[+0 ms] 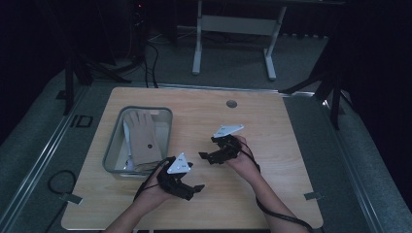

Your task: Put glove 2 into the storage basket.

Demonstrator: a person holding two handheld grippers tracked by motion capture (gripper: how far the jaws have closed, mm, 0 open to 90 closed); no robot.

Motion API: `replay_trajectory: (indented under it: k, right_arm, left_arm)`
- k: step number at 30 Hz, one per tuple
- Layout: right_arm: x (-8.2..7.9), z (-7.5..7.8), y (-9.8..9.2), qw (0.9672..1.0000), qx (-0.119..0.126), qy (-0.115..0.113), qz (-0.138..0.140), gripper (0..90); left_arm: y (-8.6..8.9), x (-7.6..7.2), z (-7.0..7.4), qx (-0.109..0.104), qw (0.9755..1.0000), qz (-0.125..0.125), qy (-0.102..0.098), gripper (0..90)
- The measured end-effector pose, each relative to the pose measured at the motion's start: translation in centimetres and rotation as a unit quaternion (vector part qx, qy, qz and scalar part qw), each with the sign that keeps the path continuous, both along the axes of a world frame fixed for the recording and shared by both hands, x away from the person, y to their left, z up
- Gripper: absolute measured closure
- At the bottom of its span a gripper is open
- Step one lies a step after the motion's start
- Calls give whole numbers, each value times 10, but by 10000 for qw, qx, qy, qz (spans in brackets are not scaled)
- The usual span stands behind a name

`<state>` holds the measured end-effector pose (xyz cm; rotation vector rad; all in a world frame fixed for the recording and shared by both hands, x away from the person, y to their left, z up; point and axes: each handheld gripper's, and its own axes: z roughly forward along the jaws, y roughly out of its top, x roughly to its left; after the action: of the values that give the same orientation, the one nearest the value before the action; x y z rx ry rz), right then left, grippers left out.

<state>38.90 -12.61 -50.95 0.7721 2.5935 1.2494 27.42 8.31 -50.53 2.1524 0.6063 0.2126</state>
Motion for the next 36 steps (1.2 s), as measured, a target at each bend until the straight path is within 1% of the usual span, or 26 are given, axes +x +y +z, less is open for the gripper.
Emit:
replay_trajectory:
  k: [1,2,4,6,8,12,15,21,24,30,34,36]
  right_arm:
    - [-1,-2,-2,10000,5,-1,3,160]
    - [-3,-7,-8,10000,7,-4,-5,160]
    - [-5,-11,-12,10000,13,30,-20,159]
    - [-7,-14,-16,10000,0,10,-26,159]
    - [-9,-18,-20,10000,21,24,-24,158]
    - [-12,-22,-28,10000,59,1,-18,158]
    - [-15,-25,-33,10000,24,25,-55,157]
    - [-20,-33,-41,10000,-47,3,-76,155]
    - [-22,-37,-46,9999,-28,10,-100,154]
    - [-29,-42,-57,9998,-98,-59,-142,154]
    - [-32,-43,-66,9997,-84,-113,-192,153]
    - [-33,-44,-70,9997,-67,-100,-229,154]
  left_arm:
    - [-4,1,-5,9,10000,-60,50,153]
    - [-5,1,-7,18,10000,-77,49,153]
    - [-7,1,-10,24,9999,-114,75,153]
    - [-9,1,-14,25,9999,-135,100,153]
    - [-11,1,-18,8,9998,-152,126,153]
    - [-15,1,-24,52,9997,-196,152,153]
    - [-17,1,-28,54,9995,-239,199,153]
    - [-23,0,-33,30,9991,-330,275,153]
    - [-26,0,-35,10,9989,-384,282,153]
    - [-31,-2,-39,38,9984,-497,265,153]
    - [-32,-3,-41,65,9983,-526,230,152]
    - [-33,-3,-41,32,9983,-534,225,153]
